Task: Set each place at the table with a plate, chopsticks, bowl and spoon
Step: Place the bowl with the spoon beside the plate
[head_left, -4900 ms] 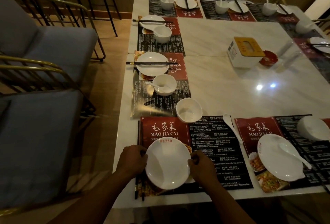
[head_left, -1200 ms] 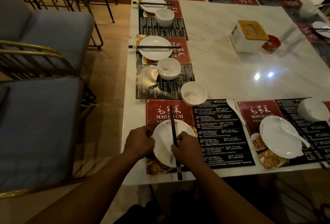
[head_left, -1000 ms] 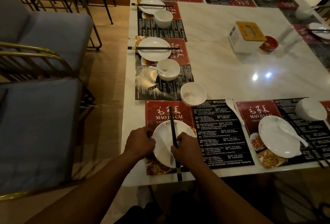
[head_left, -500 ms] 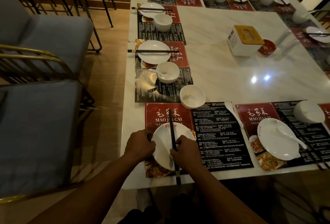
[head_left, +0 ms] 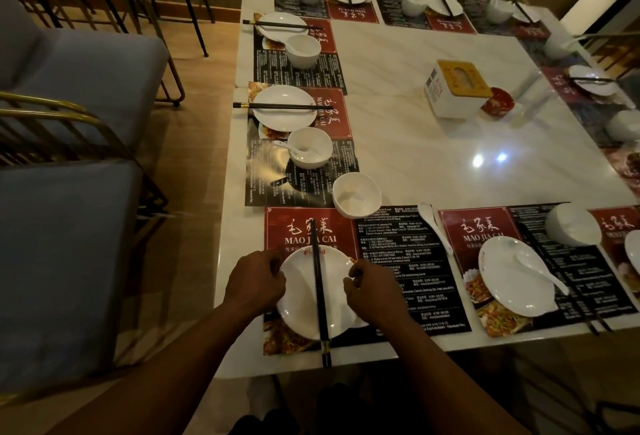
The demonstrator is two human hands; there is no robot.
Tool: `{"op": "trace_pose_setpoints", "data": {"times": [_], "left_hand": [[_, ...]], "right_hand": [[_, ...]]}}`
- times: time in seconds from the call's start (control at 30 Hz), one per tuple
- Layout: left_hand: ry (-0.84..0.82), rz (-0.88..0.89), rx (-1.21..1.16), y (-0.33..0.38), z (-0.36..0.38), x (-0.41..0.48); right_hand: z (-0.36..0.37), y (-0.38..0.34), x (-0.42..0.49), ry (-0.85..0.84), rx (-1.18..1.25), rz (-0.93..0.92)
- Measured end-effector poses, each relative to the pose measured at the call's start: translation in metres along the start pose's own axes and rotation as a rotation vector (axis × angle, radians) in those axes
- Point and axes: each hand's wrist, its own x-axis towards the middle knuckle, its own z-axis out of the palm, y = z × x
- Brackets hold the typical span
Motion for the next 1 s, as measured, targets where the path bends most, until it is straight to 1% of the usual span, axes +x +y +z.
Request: {"op": "trace_pose_setpoints", "data": {"times": [0.13,0.33,0.4,0.5,0.63,0.7,0.9,1.0], "left_hand": [[0.049,0.034,-0.037,0.023,0.001,0.01],[0.089,0.073,-0.116,0.068,0.012,0.032],[0.097,0.052,-0.126,0.08,0.015,0.036],[0.139,-0.005,-0.153,0.093,0.02,0.041],[0.179,-0.063,-0.237,0.107,0.029,0.045],[0.203,-0.091,-0.3,0.113,0.035,0.048],[0.231,-0.227,-0.448,0.137,0.053,0.053],[0.15,-0.226,-0.583,0.154,0.057,0.05]], "right_hand": [[-0.036,0.026,0.021,0.028,0.07,0.064],[-0.073,0.04,0.08,0.115,0.358,0.151],[-0.077,0.036,0.103,0.112,0.386,0.13],[-0.081,0.029,0.136,0.034,0.39,0.054],[-0.076,0.025,0.174,-0.085,0.312,-0.048],[-0.073,0.026,0.187,-0.109,0.258,-0.093],[-0.082,0.034,0.184,-0.118,0.248,-0.174],[-0.094,0.05,0.16,-0.1,0.28,-0.182]]}}
